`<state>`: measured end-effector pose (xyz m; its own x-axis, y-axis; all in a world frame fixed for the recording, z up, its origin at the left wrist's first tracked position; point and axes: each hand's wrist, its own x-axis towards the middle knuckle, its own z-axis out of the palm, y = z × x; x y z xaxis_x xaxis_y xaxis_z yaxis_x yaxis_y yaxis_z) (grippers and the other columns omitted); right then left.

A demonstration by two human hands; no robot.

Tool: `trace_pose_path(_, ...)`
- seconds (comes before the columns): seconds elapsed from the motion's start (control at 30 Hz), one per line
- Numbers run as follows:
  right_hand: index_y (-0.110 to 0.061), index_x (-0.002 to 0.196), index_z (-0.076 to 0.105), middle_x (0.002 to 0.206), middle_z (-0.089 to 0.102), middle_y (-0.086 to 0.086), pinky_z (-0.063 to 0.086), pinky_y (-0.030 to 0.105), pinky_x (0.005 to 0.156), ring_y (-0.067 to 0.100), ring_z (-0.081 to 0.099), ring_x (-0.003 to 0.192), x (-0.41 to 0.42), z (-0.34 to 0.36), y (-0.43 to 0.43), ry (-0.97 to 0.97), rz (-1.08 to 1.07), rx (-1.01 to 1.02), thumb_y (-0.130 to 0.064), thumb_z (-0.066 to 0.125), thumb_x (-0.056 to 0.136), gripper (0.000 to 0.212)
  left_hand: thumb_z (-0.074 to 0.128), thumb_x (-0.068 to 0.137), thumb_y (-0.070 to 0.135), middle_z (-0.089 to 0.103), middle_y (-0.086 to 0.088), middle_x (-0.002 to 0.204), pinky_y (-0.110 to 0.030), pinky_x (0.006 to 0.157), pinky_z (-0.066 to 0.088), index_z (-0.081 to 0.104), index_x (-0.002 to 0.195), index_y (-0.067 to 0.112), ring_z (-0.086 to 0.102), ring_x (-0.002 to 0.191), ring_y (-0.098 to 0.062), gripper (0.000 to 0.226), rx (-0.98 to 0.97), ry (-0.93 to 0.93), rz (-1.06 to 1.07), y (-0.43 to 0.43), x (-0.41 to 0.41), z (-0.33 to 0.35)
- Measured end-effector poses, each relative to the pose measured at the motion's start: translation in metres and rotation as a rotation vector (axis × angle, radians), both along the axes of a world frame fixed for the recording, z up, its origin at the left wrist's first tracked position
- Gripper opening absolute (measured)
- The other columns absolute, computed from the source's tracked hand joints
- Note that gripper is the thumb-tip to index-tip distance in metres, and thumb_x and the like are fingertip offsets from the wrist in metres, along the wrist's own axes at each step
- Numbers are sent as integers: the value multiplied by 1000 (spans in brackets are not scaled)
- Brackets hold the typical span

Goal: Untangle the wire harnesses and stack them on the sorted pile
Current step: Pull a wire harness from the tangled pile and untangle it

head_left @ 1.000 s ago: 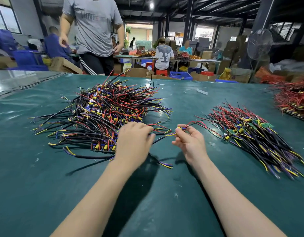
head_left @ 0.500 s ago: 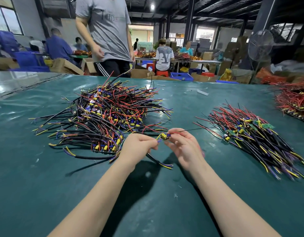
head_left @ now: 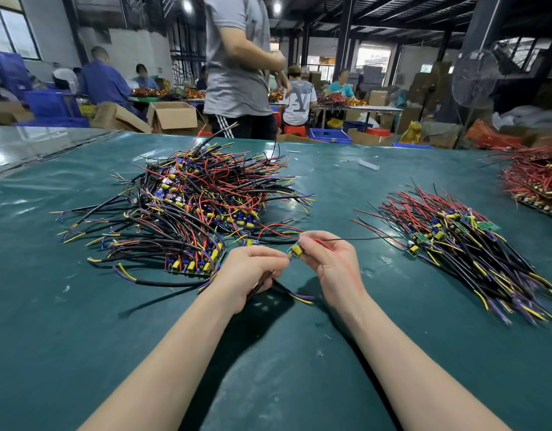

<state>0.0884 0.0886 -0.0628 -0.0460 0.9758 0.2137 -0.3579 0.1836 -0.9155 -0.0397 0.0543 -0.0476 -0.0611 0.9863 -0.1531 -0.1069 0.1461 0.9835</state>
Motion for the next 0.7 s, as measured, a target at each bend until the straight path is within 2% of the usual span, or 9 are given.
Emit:
trace_pose_path(0.1, -4, 71, 60, 52, 62, -4, 55, 19, 55, 6, 60, 50, 2, 3, 1, 103, -17, -39, 7, 56, 83, 18, 71, 77, 10, 58, 6, 49, -11, 36, 28, 67, 61, 15, 45, 40, -1, 18, 44, 84, 11, 2, -1, 1)
trace_pose_path(0.2, -4, 71, 60, 50, 61, -4, 54, 20, 51, 6, 59, 48, 4, 4, 2, 67, -8, -59, 5, 56, 84, 16, 71, 78, 11, 52, 11, 44, -12, 36, 25, 69, 67, 18, 39, 40, -2, 14, 58, 184, -37, 3, -4, 2)
trace_pose_path(0.3, -5, 70, 60, 49, 60, -4, 54, 20, 50, 5, 58, 46, 4, 2, 0, 14, 11, -73, 5, 56, 84, 17, 67, 81, 8, 47, 10, 43, -14, 35, 21, 69, 70, 16, 35, 47, -6, 14, 19, 207, -88, 6, -7, 0)
trace_pose_path(0.37, -6, 71, 60, 49, 61, -4, 54, 20, 50, 6, 59, 46, 4, 2, -1, 38, 24, -97, 4, 56, 85, 17, 67, 81, 6, 44, 8, 46, -14, 35, 22, 70, 67, 14, 35, 48, -7, 17, -6, 190, -90, 8, -9, 0)
trace_pose_path(0.47, -7, 75, 59, 51, 63, -2, 53, 20, 50, 7, 61, 47, 3, 3, -1, 171, 69, -181, 2, 53, 88, 17, 64, 82, 3, 48, 8, 46, -11, 33, 23, 70, 61, 13, 38, 43, -2, 25, -59, 57, -88, 10, -11, -1)
trace_pose_path(0.53, -6, 74, 58, 51, 64, -1, 52, 18, 48, 7, 62, 46, 2, 4, -2, 231, 94, -208, 1, 51, 89, 18, 63, 83, 1, 50, 9, 45, -10, 32, 23, 68, 64, 12, 40, 40, 0, 23, -83, -1, -96, 10, -12, 0)
trace_pose_path(0.7, -5, 70, 59, 46, 61, -2, 49, 16, 43, 2, 53, 39, 1, 2, -3, 74, -9, -153, 2, 54, 87, 20, 61, 85, 1, 49, 8, 43, -9, 31, 19, 63, 72, 9, 38, 35, 0, 15, -160, -9, -161, 8, -10, 2)
